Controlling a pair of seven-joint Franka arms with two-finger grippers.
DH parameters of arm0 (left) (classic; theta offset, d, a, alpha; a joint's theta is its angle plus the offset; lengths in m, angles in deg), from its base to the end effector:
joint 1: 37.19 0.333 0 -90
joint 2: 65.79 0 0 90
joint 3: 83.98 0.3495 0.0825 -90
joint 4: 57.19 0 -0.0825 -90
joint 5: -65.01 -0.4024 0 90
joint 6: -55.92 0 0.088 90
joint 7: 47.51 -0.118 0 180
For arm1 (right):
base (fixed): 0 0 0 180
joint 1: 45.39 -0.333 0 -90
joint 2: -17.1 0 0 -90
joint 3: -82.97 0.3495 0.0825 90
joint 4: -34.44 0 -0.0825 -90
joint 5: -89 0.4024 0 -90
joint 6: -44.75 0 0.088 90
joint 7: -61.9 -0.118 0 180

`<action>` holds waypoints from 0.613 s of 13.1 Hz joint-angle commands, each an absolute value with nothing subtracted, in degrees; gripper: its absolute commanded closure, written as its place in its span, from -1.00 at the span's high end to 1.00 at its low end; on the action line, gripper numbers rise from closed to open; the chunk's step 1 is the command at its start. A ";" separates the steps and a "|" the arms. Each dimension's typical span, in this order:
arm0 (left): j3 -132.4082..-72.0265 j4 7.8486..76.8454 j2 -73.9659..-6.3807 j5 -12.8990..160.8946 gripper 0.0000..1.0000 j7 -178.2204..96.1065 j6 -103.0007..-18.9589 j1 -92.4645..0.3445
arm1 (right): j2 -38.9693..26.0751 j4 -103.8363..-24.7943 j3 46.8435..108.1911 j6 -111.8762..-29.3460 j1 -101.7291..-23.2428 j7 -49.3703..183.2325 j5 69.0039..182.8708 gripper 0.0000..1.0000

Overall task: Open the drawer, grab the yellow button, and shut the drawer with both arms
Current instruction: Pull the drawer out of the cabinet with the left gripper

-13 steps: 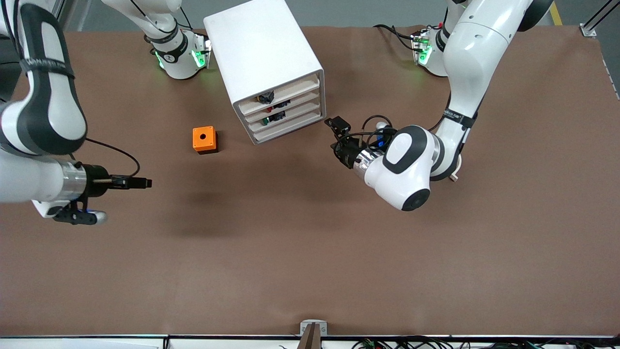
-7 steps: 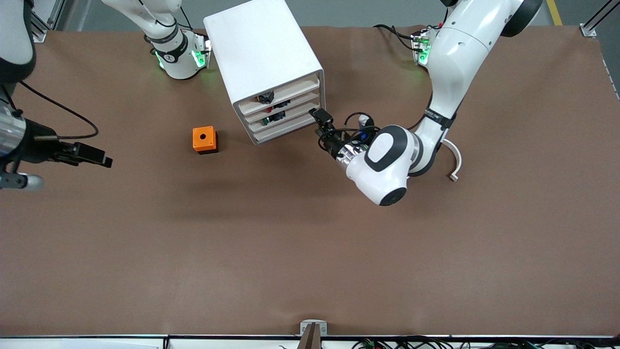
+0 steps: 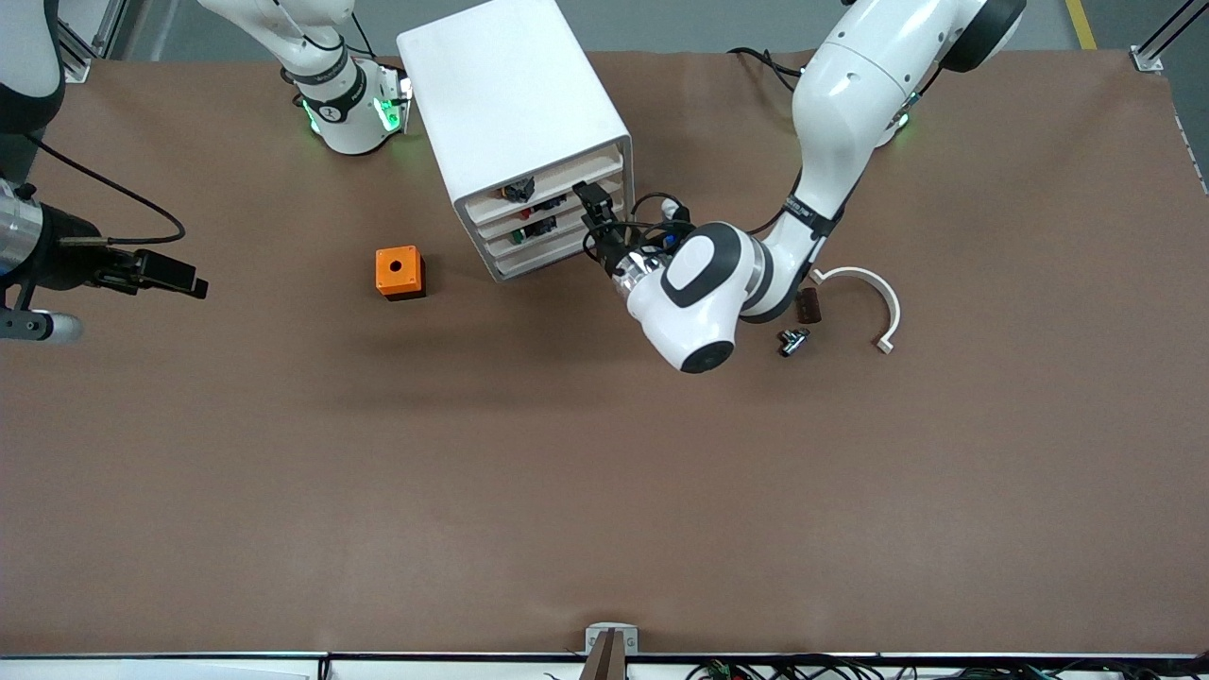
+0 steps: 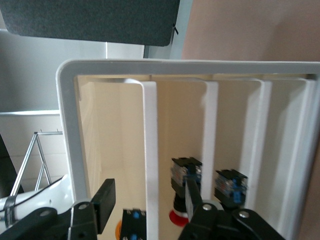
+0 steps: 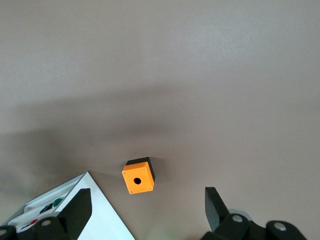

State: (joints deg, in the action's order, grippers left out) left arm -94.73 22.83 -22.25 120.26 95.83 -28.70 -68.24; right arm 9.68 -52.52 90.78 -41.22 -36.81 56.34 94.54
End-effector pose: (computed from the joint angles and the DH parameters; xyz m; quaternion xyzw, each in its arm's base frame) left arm 0.4811 -0.5284 0.2937 -0.4210 -0.6933 0.4973 0.3079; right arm 0.6040 -0.0014 0.5923 -0.9942 0.0550 0.0749 0.0540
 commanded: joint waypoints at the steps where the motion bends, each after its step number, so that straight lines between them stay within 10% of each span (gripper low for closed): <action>1: -94.44 22.00 -21.15 121.43 0.28 96.46 -27.93 -70.93 | 10.16 -52.83 90.88 -40.59 -36.60 55.75 93.57 0.99; 5: -94.35 22.00 -20.36 121.61 -0.19 96.55 -27.93 -72.60 | 9.90 -51.69 90.70 -40.07 -36.69 55.83 92.61 0.99; 7: -94.18 22.00 -20.36 121.52 -0.94 96.37 -28.02 -72.26 | 9.72 -51.43 90.96 -40.24 -37.30 55.40 87.36 1.00; 8: -93.91 22.00 -20.36 121.43 -1.00 96.37 -28.02 -71.73 | 9.72 -51.34 90.96 -40.16 -37.56 55.48 86.99 0.99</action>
State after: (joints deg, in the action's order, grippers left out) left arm -94.53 22.81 -20.61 120.32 95.85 -28.69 -72.27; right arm 9.68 -52.18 90.76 -40.88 -36.88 56.34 89.33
